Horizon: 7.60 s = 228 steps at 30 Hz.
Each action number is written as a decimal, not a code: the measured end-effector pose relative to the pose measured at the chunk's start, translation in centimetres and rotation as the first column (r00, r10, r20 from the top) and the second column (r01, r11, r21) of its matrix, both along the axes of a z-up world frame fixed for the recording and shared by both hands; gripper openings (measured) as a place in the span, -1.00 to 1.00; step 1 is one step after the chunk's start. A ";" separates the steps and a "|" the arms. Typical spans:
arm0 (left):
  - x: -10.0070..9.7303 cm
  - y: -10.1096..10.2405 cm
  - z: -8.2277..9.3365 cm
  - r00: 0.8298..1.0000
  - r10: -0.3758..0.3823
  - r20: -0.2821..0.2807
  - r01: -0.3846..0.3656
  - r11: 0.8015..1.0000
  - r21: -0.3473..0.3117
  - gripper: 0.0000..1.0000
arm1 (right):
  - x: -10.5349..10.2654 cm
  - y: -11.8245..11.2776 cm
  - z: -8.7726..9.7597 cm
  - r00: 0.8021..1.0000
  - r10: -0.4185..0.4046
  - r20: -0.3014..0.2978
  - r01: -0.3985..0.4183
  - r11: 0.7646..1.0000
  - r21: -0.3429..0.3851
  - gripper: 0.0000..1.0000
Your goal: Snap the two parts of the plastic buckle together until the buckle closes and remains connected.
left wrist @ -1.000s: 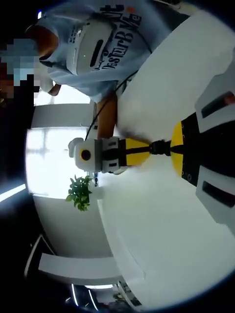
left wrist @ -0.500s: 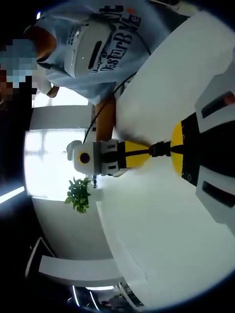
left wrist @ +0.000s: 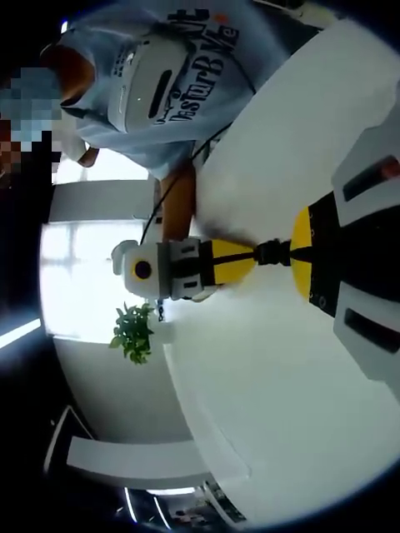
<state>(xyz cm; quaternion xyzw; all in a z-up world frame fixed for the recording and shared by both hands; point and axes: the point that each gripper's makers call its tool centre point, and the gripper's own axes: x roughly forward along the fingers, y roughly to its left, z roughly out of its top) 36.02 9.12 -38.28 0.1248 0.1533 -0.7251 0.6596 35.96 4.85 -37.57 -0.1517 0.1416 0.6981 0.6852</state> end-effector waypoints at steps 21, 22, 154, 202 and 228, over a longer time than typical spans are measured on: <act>0.3 0.2 0.0 1.000 0.009 -0.003 -0.009 1.000 0.011 -1.00 | 0.1 0.0 0.0 1.000 -0.009 -0.015 0.009 1.000 -0.008 -0.98; 0.3 0.2 0.0 1.000 0.009 -0.004 -0.009 1.000 0.009 -1.00 | 0.1 0.0 0.0 1.000 -0.009 -0.016 0.009 1.000 -0.007 -0.98; 1.7 -0.6 0.1 0.995 0.094 0.023 -0.094 0.995 -0.014 -0.78 | 8.8 -6.5 3.2 0.873 -0.418 0.252 0.418 0.907 0.060 -0.99; 1.8 -0.7 0.1 0.995 0.095 0.023 -0.095 0.995 -0.015 -0.78 | 15.4 -25.1 2.1 0.495 -0.853 0.166 0.866 0.499 -0.020 -0.77; 2.0 -0.6 0.1 0.995 0.095 0.023 -0.095 0.995 -0.016 -0.78 | 14.9 -24.5 0.4 0.521 -0.845 0.121 0.854 0.514 -0.086 -0.97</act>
